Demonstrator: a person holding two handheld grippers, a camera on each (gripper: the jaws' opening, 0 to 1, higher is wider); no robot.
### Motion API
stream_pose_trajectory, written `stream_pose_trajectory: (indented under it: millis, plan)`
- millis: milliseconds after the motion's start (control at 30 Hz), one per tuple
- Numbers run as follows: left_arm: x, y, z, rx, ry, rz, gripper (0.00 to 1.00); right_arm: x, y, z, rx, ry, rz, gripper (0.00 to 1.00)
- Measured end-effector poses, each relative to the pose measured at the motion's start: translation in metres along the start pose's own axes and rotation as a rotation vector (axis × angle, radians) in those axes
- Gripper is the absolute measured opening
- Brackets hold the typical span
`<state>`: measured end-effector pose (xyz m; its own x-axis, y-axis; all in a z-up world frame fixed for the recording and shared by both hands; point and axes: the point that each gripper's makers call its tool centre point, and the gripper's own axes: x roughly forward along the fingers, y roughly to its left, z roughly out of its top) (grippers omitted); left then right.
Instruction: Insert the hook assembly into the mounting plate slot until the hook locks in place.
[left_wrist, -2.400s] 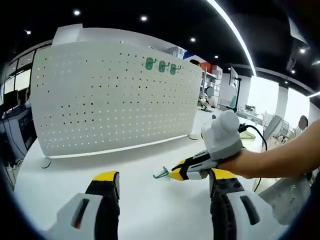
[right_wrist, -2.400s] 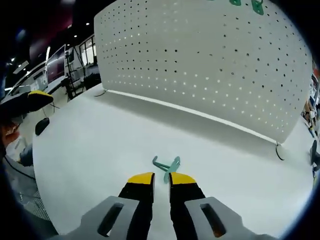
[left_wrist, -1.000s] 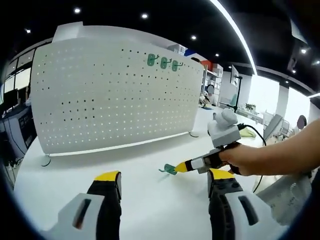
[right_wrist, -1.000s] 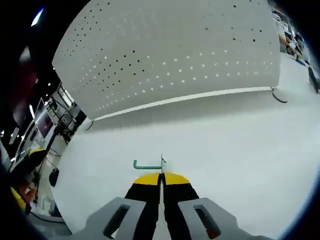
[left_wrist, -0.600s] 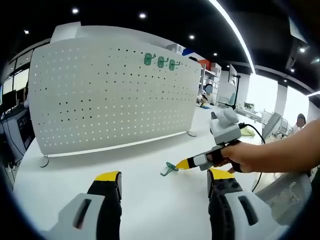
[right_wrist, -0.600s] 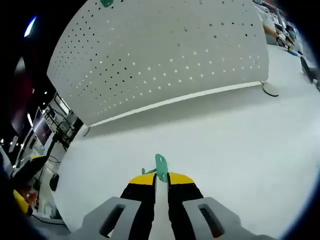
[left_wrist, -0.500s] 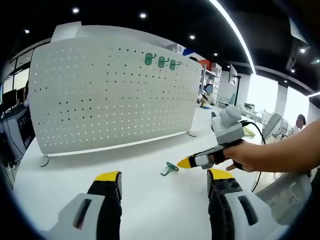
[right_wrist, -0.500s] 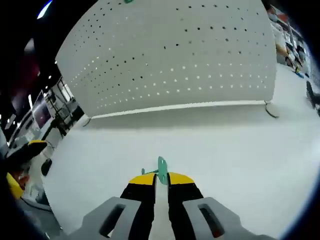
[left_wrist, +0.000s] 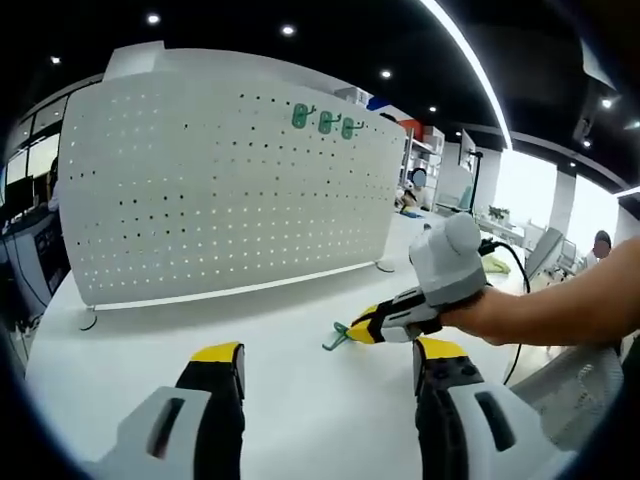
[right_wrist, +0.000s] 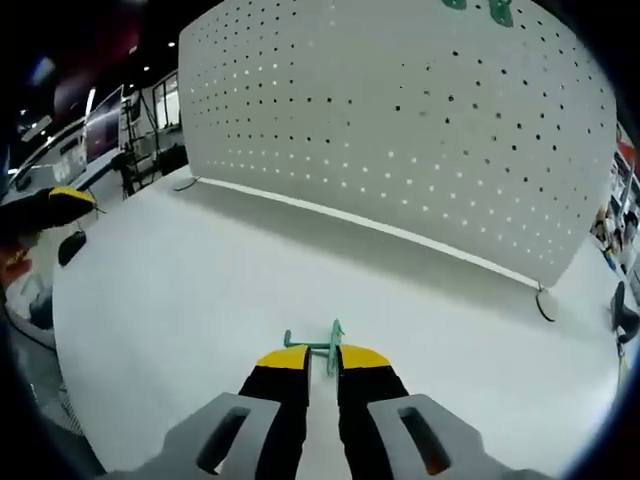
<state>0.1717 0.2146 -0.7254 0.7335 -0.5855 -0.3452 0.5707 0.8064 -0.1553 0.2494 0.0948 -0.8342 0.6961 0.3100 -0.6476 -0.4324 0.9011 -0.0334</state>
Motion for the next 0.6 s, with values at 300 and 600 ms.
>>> stream_pose_trajectory:
  millis: [300, 600]
  plan:
    - [0.0012, 0.0014, -0.0014, -0.004, 0.003, 0.000, 0.70, 0.0014, -0.0057, -0.0076, 0.062, 0.015, 0.001, 0.01]
    - [0.0008, 0.0024, -0.0006, 0.001, 0.005, 0.002, 0.69, -0.0041, -0.0067, -0.0046, 0.174, 0.003, 0.032, 0.00]
